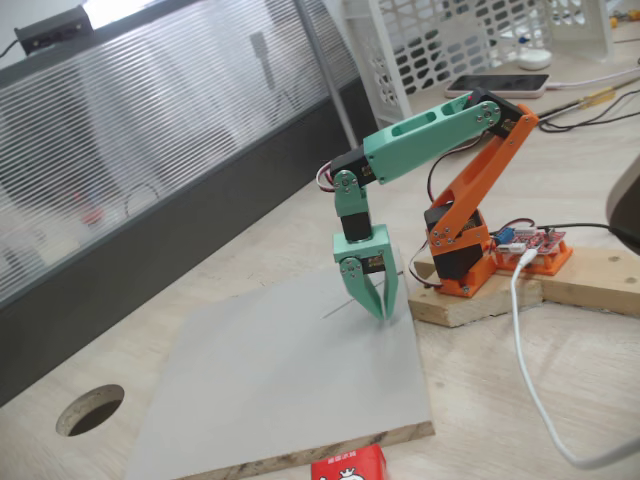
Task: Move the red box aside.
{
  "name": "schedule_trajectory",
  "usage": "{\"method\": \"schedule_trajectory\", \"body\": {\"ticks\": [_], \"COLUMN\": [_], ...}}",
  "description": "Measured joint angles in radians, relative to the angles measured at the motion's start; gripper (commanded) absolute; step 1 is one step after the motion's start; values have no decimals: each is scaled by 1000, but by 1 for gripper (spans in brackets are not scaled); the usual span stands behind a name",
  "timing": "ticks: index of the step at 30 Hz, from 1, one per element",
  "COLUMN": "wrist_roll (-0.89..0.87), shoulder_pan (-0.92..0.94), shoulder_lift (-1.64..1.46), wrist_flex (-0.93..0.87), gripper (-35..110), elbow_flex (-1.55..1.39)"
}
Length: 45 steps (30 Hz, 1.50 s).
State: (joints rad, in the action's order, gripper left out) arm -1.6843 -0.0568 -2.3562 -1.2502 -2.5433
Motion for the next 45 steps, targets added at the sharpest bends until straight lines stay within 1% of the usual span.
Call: {"method": "schedule_trajectory", "body": {"ticks": [45], "wrist_roll": [0], "shoulder_pan": [3], "shoulder_lift": [0], "wrist_flex": [20], "gripper": [4], "elbow_flex": [-6]}}
